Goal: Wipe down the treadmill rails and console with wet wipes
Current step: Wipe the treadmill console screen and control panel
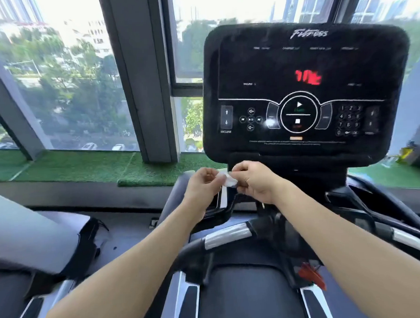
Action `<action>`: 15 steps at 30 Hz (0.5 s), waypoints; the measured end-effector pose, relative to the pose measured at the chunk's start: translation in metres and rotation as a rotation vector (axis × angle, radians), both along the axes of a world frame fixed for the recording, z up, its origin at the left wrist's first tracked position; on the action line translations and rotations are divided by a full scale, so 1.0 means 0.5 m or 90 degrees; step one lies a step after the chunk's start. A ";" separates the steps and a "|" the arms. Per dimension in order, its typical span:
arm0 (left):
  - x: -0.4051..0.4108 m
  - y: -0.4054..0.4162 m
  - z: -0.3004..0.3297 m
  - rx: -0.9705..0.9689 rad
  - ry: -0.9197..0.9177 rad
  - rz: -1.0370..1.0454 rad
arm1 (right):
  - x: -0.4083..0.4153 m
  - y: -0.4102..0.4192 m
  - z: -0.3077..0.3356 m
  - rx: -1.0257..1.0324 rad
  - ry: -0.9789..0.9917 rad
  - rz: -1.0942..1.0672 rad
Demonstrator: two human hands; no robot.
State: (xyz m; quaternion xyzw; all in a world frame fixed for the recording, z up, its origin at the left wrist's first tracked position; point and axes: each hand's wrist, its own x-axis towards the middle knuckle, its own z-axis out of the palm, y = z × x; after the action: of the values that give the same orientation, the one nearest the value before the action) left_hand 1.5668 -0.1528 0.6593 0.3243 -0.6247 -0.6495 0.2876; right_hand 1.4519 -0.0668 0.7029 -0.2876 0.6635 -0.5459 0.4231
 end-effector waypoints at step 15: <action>-0.230 0.279 0.124 0.140 0.076 -0.065 | -0.222 0.283 0.059 -0.084 0.123 -0.040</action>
State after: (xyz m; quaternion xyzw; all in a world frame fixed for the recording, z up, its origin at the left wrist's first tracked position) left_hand 1.4518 -0.0132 0.7211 0.2822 -0.5471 -0.7462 0.2534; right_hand 1.3408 0.0748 0.7324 -0.3452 0.6726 -0.5710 0.3200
